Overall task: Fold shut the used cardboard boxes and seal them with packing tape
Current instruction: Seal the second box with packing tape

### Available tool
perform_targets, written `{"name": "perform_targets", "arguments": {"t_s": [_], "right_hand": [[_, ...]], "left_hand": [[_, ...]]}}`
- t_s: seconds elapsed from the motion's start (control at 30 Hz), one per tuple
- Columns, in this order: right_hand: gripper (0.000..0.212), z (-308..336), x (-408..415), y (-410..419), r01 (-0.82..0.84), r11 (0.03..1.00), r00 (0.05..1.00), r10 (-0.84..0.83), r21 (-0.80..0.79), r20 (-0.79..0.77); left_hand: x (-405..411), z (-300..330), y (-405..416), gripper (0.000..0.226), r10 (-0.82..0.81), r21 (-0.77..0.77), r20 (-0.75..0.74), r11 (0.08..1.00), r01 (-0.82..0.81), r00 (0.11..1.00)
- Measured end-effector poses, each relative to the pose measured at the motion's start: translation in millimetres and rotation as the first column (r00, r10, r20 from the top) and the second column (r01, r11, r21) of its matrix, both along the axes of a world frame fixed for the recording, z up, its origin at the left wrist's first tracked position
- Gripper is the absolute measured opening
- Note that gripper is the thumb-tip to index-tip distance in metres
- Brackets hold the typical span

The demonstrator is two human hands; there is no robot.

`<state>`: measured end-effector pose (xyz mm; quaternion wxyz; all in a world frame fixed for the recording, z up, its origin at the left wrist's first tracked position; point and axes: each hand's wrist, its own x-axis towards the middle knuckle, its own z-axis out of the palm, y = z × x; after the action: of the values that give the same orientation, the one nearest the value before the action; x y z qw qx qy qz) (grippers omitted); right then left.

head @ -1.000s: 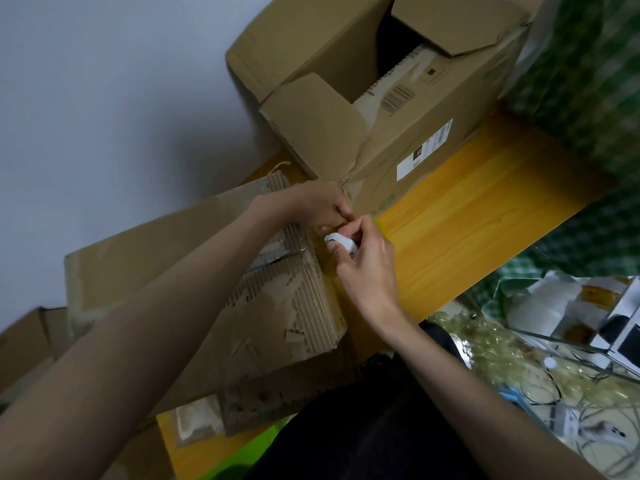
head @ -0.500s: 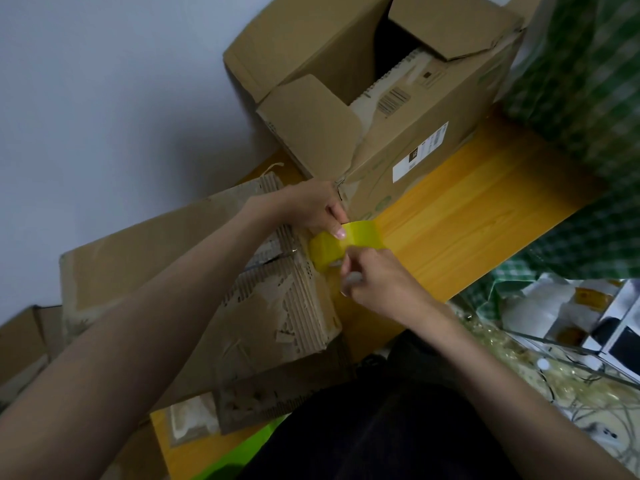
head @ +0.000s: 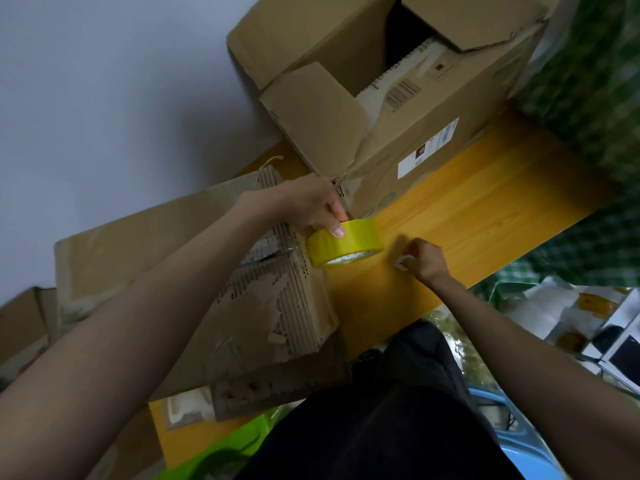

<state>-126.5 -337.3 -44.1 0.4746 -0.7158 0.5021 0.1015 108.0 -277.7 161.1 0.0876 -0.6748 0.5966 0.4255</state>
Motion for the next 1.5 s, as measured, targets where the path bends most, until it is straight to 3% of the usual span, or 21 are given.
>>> {"name": "perform_targets", "arguments": {"t_s": [0.07,0.13,0.2,0.27,0.43,0.53,0.6,0.8,1.0,1.2,1.3,1.4,1.5], "right_hand": [[0.059,16.5,0.9,0.9,-0.028,0.999,0.99,0.033,-0.041,0.134],[0.075,48.4,1.3,8.5,-0.042,0.999,0.916,0.051,-0.032,0.399],[0.079,80.7,6.9,20.8,-0.106,0.993,0.802,0.117,-0.054,0.586],[0.073,97.8,17.1,32.1,-0.137,0.983,0.734,0.183,-0.122,0.654],[0.055,107.6,32.5,30.4,-0.117,0.968,0.722,0.237,-0.223,0.65],[0.056,111.2,32.7,26.4,-0.14,0.954,0.725,0.28,-0.264,0.629],[0.057,115.3,33.5,25.2,-0.159,0.945,0.737,0.306,-0.285,0.602],[0.054,139.9,43.8,18.5,-0.262,0.9,0.762,0.415,-0.349,0.498],[0.053,155.6,49.7,-11.1,-0.343,0.898,0.767,0.437,-0.275,0.47],[0.046,165.5,26.9,-42.5,-0.329,0.908,0.804,0.413,-0.258,0.427],[0.046,175.2,13.8,-45.3,-0.277,0.936,0.807,0.348,-0.216,0.477],[0.048,185.7,3.2,-37.5,-0.213,0.959,0.799,0.281,-0.187,0.532],[0.048,195.8,-5.6,-20.3,-0.131,0.984,0.797,0.178,-0.123,0.578]], "left_hand": [[0.7,-1.1,0.9,0.034,0.003,-0.008,0.004,1.0,-0.003,1.0],[0.5,-0.5,1.4,0.033,0.003,-0.018,0.01,1.0,-0.003,1.0],[-0.7,2.4,1.7,0.033,-0.006,-0.017,0.014,1.0,0.006,1.0],[-3.3,5.3,1.1,0.03,-0.034,-0.019,0.024,0.999,0.035,0.999],[-11.6,27.6,17.7,0.027,-0.069,-0.111,0.194,0.99,0.092,0.979],[-14.4,44.4,54.9,0.036,-0.086,-0.472,0.271,0.856,0.21,0.959],[-12.6,49.3,83.3,0.042,-0.15,-0.554,0.28,0.781,0.287,0.948],[-5.9,29.5,124.8,0.031,-0.267,-0.61,0.343,0.666,0.429,0.901],[-5.3,27.0,110.8,0.035,-0.291,-0.625,0.327,0.647,0.436,0.899],[-7.9,29.6,102.6,0.056,-0.331,-0.541,0.384,0.676,0.501,0.862],[-18.7,37.8,92.7,0.062,-0.221,-0.502,0.369,0.77,0.393,0.903],[-39.2,46.4,86.7,0.054,0.164,-0.685,0.259,0.726,0.062,0.952],[-75.1,59.6,77.4,0.078,0.537,-0.656,0.103,0.669,-0.349,0.837]]}}
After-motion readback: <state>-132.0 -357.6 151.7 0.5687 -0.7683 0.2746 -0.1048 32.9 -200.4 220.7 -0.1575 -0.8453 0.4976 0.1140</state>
